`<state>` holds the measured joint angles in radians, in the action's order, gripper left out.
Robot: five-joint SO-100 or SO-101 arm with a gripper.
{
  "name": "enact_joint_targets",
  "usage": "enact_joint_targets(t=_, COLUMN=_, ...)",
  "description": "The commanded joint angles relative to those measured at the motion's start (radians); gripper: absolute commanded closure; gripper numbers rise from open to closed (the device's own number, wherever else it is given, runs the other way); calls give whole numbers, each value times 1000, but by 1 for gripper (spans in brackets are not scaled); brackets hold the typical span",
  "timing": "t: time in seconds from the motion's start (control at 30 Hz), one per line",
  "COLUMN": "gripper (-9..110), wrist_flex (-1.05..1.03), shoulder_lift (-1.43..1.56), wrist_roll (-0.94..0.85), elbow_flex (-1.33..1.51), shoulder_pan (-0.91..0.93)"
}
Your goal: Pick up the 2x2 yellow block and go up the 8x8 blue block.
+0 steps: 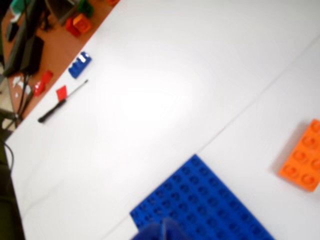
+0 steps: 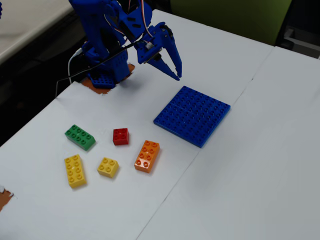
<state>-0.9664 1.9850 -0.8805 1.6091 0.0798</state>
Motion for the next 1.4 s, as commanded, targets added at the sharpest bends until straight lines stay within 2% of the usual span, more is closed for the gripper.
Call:
enact_joint_targets(t=0.0, gripper=101, wrist_flex=-97, shoulder_lift=-95, wrist_roll=-138, elbow_flex=-235, shoulder_pan=26)
enact_joint_targets(t=0.2, gripper=101, wrist_flex=-218, shoulder_lift=-204, wrist_roll=-350, elbow_flex=-396, shoulder_pan=58)
enact_joint_targets(t=0.43, gripper=101, wrist_flex=-515, shoulder_lift=-290, wrist_roll=-905, elbow_flex=-468, shoulder_pan=152)
enact_joint_targets(t=0.67, gripper=101, wrist_flex=-655, shoulder_lift=-433, wrist_roll=-1259, elbow_flex=-630, shoulder_pan=287)
enact_joint_targets(t=0.87, gripper=101, wrist_flex=-673, shoulder_lift=-529, wrist_roll=-1528, elbow_flex=-726, shoulder_pan=400)
enact_joint_targets(t=1.17, gripper=101, wrist_flex=-678, shoulder_lift=-681, wrist_roll=-1755, elbow_flex=-884, shoulder_pan=532)
enact_joint_targets(t=1.37, gripper=101, wrist_flex=-683, shoulder_lift=-816, wrist_roll=-1787, elbow_flex=-1028, shoulder_pan=598)
